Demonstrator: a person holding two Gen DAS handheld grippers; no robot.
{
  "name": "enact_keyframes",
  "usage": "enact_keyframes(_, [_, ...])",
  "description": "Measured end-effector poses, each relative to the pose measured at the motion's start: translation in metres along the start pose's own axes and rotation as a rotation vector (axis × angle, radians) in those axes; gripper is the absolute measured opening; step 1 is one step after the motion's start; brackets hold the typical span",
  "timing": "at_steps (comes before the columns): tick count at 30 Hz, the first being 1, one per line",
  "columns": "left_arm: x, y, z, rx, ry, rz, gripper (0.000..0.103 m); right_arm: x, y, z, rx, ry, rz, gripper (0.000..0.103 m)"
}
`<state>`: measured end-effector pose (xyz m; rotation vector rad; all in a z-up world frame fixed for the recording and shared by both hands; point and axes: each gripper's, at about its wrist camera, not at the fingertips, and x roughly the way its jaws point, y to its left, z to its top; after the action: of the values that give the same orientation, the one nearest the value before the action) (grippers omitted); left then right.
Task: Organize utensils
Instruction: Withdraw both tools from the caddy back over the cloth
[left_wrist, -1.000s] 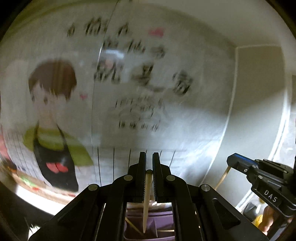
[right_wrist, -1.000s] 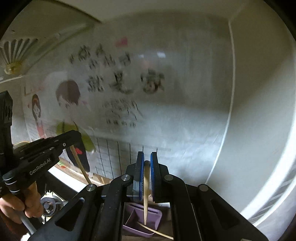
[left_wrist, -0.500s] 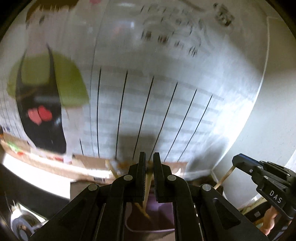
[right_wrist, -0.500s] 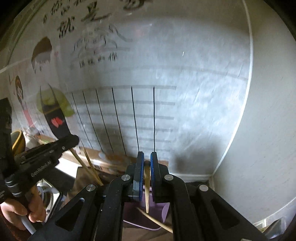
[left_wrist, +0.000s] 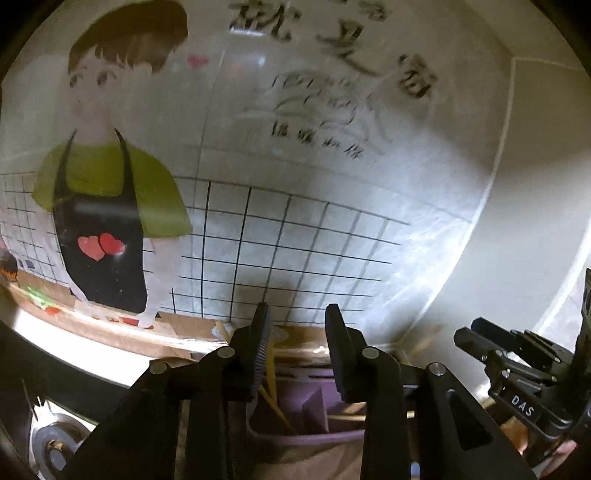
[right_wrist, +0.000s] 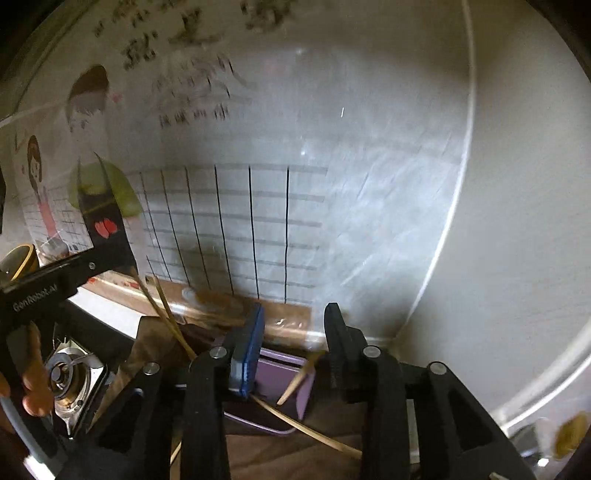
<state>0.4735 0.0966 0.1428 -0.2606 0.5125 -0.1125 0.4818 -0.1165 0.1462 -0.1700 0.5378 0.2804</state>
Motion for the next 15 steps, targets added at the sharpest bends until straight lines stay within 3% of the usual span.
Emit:
enact_keyframes(7, [-0.052,0.001,-0.041,-0.023,0.017,-0.02,0.034,-0.054,0.001,-0.028,0.01,-0.011,-0.001,0.032])
enact_keyframes(15, [-0.108,0.015,-0.125,-0.031,0.033,0.021,0.034,-0.097,0.015,-0.101,0.0,0.022,-0.051,0.038])
